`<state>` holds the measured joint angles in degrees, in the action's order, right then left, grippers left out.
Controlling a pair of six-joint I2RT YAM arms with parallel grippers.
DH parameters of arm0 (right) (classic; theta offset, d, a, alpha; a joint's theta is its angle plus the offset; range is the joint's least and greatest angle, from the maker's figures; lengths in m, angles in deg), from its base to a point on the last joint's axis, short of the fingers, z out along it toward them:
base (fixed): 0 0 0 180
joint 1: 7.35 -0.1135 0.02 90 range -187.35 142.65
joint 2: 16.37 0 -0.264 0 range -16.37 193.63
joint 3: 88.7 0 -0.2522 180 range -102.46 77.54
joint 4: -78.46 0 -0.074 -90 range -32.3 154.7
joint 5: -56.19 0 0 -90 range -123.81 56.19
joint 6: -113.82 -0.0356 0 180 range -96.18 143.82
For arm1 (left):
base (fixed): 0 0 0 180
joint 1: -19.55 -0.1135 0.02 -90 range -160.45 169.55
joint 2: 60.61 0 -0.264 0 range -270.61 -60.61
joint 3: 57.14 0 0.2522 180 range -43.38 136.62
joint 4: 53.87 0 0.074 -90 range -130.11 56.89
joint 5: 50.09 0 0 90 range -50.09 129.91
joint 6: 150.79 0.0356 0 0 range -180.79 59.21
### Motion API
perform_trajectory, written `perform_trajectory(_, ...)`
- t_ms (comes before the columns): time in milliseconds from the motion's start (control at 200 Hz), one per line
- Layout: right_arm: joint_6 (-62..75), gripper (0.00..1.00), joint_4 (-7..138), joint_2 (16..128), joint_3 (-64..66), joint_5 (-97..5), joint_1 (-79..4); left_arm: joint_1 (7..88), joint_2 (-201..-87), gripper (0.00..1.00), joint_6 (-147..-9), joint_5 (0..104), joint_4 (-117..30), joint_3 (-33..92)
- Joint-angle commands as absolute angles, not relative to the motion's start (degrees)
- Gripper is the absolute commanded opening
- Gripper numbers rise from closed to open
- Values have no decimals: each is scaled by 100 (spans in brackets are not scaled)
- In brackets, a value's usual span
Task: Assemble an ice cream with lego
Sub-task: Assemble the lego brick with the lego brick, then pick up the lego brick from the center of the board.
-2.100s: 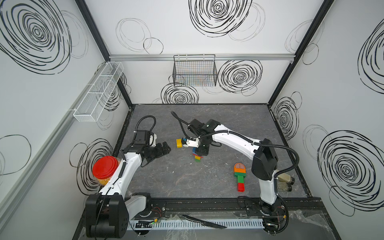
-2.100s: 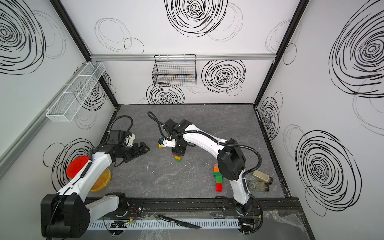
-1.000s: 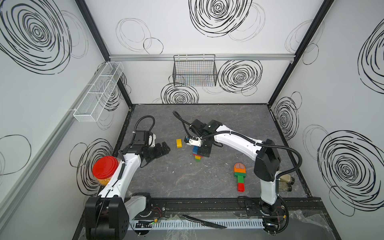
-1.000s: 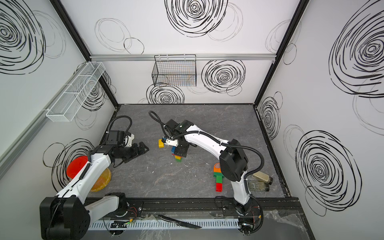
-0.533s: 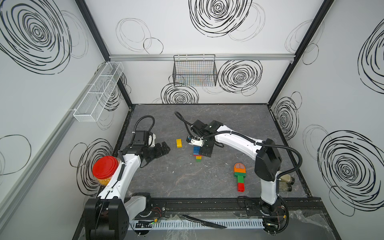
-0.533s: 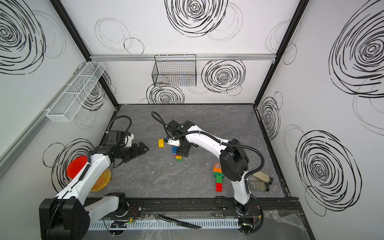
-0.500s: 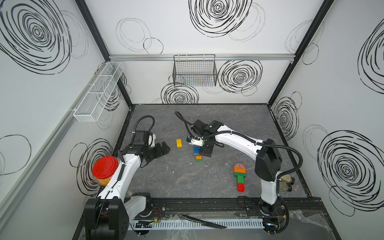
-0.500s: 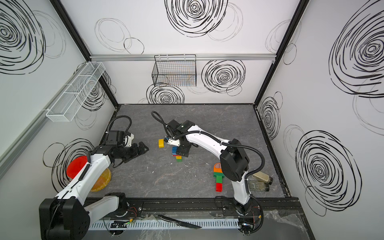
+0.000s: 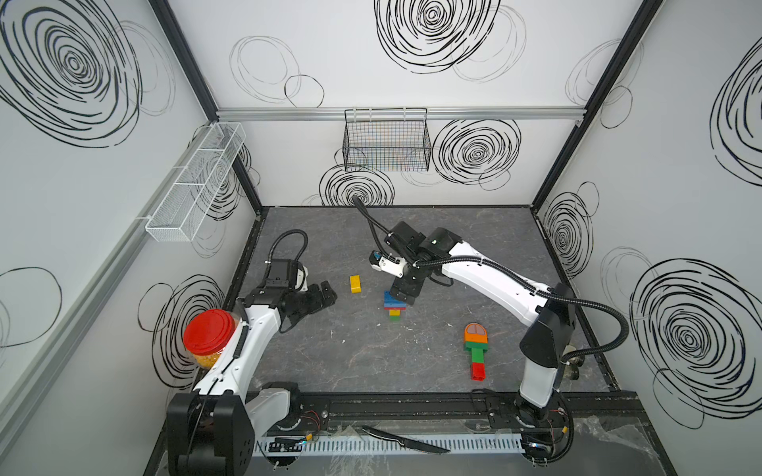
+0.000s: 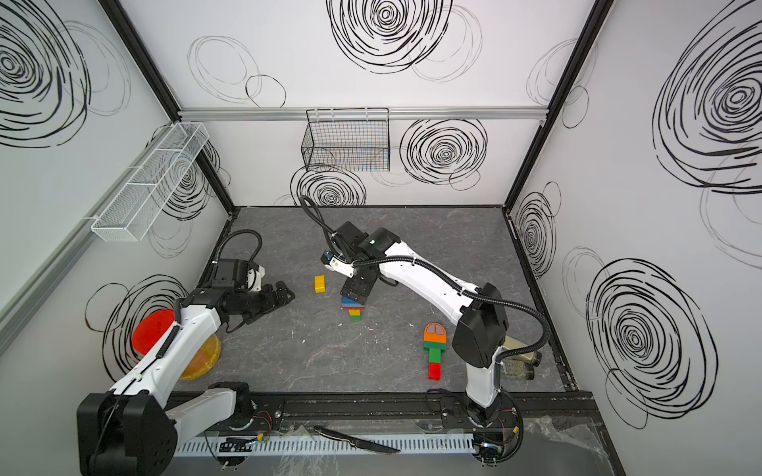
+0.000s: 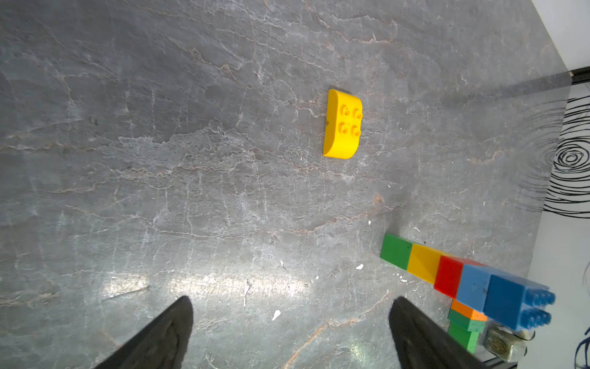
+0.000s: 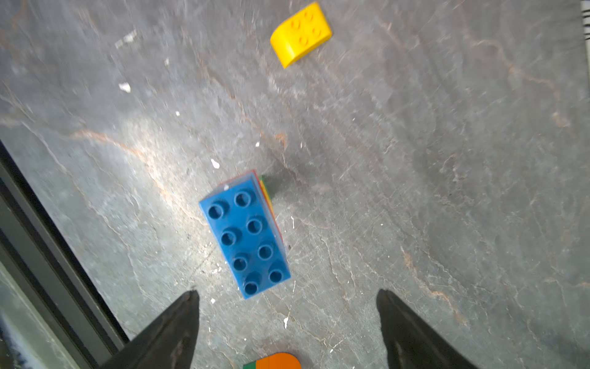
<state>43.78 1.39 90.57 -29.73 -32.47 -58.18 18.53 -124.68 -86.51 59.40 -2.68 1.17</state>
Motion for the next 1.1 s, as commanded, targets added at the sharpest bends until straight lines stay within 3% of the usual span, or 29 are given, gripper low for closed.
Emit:
perform_trajectory(0,3731,91,-146,9340,-3790,-3219,-5842,1712,-12263,99,-8745,6004,-359,144)
perform_trajectory(160,3173,93,-462,10043,-5232,-3349,-5870,1583,-12148,99,-8716,6057,-316,127)
perform_trajectory(420,2060,98,-170,10790,-6157,-3109,-5963,1384,-11937,99,-8707,6146,-250,78)
perform_trajectory(1096,1330,98,1019,12274,-6194,-2594,-6116,1243,-11712,99,-8637,6233,-144,-40)
